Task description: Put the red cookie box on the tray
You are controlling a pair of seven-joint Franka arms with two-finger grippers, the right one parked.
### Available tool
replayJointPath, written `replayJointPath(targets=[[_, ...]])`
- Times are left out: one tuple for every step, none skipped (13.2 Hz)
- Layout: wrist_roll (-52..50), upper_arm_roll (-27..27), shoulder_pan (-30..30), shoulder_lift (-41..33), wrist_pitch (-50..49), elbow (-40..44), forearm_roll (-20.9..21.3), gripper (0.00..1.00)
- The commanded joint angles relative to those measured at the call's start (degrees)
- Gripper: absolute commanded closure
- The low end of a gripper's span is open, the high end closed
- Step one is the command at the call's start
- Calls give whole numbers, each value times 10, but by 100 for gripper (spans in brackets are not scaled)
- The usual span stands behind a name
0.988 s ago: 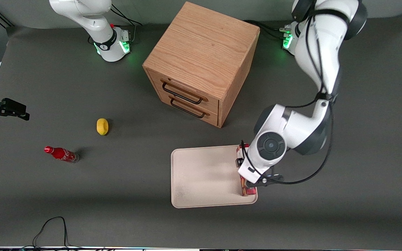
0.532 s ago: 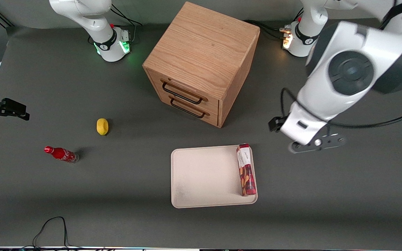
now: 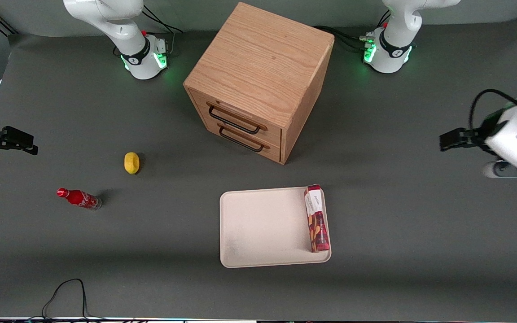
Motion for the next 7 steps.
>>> replayJointPath(targets=[[16,-3,7,-58,78,-108,-3,0],[17,-2,7,-81,106,-147,-2,0],[17,2,7,-92,121,-165,-2,0],[17,4,7,-93,121,-166,-2,0],[17,4,7,-94,118,-164,-3,0],[16,5,7,-99,128,-167,-4,0],[16,18,-2,-101,128,-165,-7,0]])
